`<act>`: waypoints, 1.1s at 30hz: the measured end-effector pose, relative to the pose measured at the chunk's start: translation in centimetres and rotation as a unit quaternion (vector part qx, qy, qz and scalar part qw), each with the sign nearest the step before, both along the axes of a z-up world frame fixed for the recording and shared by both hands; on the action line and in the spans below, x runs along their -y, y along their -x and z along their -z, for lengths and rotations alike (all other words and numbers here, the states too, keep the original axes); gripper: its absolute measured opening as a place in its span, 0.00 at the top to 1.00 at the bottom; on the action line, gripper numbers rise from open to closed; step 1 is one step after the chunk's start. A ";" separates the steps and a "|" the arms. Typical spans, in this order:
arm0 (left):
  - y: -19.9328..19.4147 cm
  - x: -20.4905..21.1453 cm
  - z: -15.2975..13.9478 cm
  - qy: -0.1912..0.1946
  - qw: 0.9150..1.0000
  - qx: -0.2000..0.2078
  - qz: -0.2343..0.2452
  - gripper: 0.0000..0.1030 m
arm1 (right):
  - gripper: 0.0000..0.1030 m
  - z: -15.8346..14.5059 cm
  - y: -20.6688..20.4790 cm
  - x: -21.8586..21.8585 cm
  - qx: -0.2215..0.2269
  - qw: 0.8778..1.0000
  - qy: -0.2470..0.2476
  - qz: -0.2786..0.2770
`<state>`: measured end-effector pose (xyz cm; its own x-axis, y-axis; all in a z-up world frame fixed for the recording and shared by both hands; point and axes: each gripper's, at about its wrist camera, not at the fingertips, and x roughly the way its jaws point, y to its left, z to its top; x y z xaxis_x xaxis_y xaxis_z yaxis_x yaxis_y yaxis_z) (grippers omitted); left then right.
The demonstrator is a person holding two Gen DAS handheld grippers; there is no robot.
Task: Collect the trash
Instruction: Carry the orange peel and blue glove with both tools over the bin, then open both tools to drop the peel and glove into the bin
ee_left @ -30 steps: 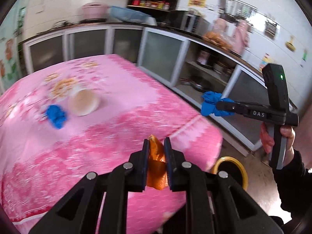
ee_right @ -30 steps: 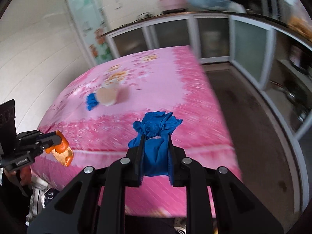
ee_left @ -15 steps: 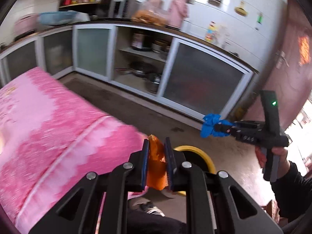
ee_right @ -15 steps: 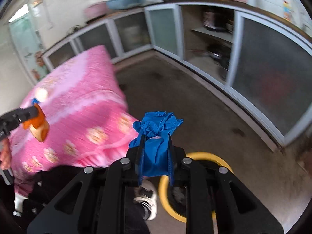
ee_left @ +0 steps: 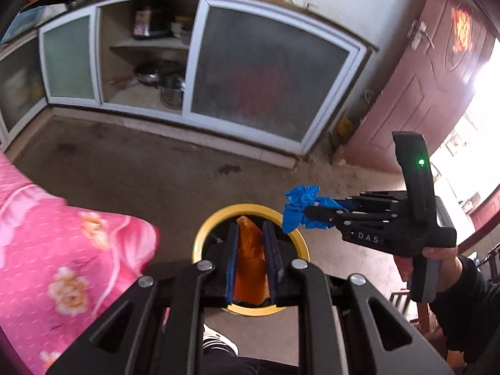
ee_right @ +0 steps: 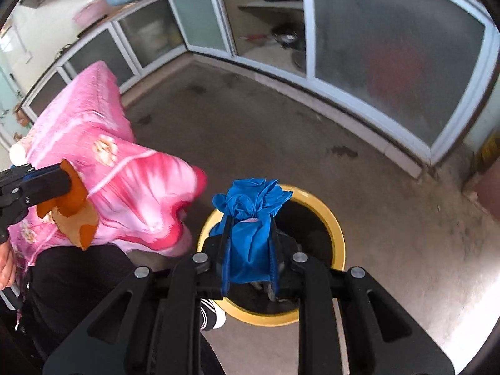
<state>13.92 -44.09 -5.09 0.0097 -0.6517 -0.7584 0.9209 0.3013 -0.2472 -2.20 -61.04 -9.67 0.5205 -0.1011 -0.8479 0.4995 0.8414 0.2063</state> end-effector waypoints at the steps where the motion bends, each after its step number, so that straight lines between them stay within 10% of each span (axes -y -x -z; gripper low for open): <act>1: 0.0 0.5 0.3 -0.004 1.000 -0.001 0.003 0.86 | 0.82 0.6 0.2 0.2 -0.006 1.000 -0.001 0.004; 33: 0.1 8.3 8.6 -0.091 0.996 -0.012 0.010 0.86 | 0.83 7.4 0.8 2.7 -0.063 0.997 -0.038 0.027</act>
<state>13.86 -52.42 -13.71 -0.0216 -0.5029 -0.8640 0.9217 0.3247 -0.2121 -3.04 -63.71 -17.06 0.4043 -0.0598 -0.9127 0.5698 0.7970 0.2002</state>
